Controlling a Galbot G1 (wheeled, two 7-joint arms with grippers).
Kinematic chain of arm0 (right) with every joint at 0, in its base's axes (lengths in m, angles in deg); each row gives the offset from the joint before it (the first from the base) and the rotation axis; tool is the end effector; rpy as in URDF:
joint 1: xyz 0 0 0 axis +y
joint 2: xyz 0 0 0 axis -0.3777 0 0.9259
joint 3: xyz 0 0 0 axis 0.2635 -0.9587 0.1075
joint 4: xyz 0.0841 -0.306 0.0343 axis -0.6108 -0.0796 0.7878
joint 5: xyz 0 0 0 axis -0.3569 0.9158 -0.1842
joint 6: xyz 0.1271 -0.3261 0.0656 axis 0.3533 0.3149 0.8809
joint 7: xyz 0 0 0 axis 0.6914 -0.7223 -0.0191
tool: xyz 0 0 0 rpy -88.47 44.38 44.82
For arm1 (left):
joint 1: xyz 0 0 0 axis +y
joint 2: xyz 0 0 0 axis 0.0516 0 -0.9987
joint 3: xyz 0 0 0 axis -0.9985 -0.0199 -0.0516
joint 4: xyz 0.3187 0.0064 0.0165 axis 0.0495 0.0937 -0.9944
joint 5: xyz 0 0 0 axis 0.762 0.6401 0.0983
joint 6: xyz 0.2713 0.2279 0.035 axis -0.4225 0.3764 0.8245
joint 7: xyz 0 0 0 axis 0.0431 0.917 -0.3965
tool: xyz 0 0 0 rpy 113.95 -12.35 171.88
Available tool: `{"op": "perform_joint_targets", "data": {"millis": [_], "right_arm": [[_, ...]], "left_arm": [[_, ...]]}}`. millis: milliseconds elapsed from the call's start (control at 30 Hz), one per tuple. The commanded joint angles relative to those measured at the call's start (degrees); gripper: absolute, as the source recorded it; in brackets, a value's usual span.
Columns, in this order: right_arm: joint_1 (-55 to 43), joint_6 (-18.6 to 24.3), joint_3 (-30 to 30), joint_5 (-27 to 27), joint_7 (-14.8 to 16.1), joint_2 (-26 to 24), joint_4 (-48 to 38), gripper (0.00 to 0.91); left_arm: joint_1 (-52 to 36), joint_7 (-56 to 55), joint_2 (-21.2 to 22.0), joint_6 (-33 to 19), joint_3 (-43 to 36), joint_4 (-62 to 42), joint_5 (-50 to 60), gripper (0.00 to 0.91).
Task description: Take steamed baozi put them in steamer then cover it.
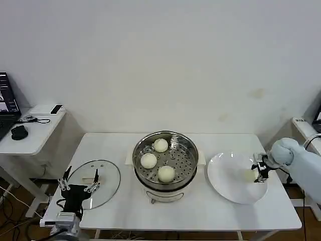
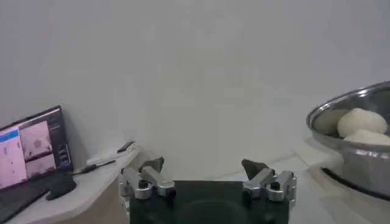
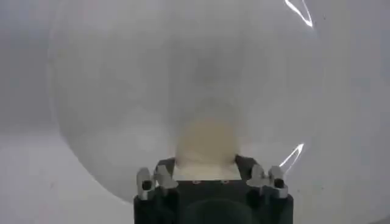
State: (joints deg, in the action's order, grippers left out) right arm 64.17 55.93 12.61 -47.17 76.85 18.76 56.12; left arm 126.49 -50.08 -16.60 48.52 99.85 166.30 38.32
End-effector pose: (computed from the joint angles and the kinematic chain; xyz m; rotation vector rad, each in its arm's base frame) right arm 0.4775 -0.2291 -0.2229 1.0317 -1.3874 1.3338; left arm 0.1846 0.0524 -0.2316 0.1576 -2.9796 -0.5346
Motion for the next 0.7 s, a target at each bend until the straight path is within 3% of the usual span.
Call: {"op": "perform_joint_targets", "data": {"millis": [33,167,467,700], "right_arm": [[-0.68,-0.63,0.06,-0.01,0.59,-0.38,0.42,0.625],[-4.83,-1.85,-2.7,-1.38,1.7,-2.51,3.68,0.625],[-20.67,-6.41,-12.17,-12.76,2.14,-6.07,11.05,0.625],[-36.91,-10.84,-24.29,-21.96,0.0,-5.15,18.42,0.635]], "left_arm": [[0.09,0.03,-0.08,0.02,0.1,0.56,-0.02,0.907],[-0.07,0.02,-0.18,0.02,0.03,0.27,-0.05,0.907],[-0.59,-0.07,0.04,0.16,-0.8,0.57,0.1,0.907],[-1.01,-0.15,-0.13,0.15,-1.33,0.3,0.48,0.907]]}}
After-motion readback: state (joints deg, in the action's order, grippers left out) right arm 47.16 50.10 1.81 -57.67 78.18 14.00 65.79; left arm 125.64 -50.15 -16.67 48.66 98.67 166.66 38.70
